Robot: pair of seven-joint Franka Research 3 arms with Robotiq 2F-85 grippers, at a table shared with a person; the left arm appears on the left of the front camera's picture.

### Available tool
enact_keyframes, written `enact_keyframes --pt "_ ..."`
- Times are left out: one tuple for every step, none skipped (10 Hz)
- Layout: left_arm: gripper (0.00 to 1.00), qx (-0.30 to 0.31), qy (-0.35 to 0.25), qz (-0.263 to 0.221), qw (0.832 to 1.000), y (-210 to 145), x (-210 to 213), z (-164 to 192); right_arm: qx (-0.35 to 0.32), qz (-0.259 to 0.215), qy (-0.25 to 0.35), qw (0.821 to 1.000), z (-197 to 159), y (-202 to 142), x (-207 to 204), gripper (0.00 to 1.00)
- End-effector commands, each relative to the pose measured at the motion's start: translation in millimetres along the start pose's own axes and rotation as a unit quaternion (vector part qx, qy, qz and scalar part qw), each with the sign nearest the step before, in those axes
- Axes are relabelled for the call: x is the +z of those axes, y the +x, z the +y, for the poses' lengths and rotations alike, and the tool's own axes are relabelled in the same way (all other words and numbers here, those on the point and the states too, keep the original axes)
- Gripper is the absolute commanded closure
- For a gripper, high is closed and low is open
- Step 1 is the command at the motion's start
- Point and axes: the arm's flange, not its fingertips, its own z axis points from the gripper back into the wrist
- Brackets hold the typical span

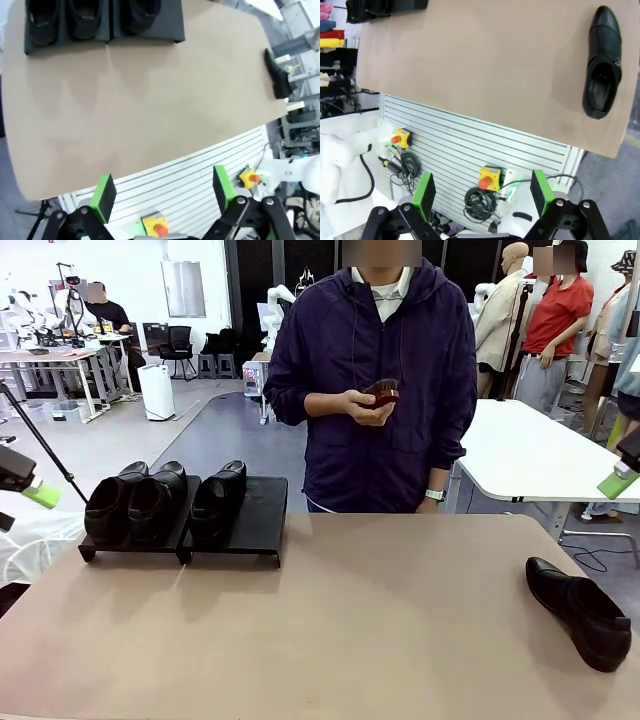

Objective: Organize the shoes by placing them on the stand.
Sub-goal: Place the Shoe from the middle of the table onto the Shoes Stand, then pick up one Shoe and place it in the middle of the table.

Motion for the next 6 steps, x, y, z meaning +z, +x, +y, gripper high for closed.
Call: enact_keyframes --pt "0.0 -0.013 -0.005 0.029 0.999 27.3 -6.5 1.1 0.01 -0.001 0.009 1.0 -0.1 1.1 2.4 0.0" --pt "0.0 -0.013 -0.005 0.029 0.999 27.3 -6.5 1.1 0.01 -0.001 0.009 1.0 -0.1 1.1 2.4 0.0" --pt "0.0 -0.013 -0.005 0.029 0.999 27.3 -6.5 1.1 0.01 -0.001 0.009 1.0 -0.1 1.1 2.4 0.0" --pt "0.0 -0.013 -0.005 0.029 0.999 27.3 -6.5 1.1 0.01 -0.001 0.009 1.0 -0.1 1.1 2.4 0.0" --pt "0.0 -0.013 -0.005 0.029 0.999 27.3 -6.5 1.1 0.01 -0.001 0.009 1.0 -0.1 1.1 2.4 0.0" --pt "0.0 -0.013 -0.005 0.029 0.999 27.3 -6.5 1.1 0.01 -0.001 0.009 1.0 -0.1 1.1 2.4 0.0"
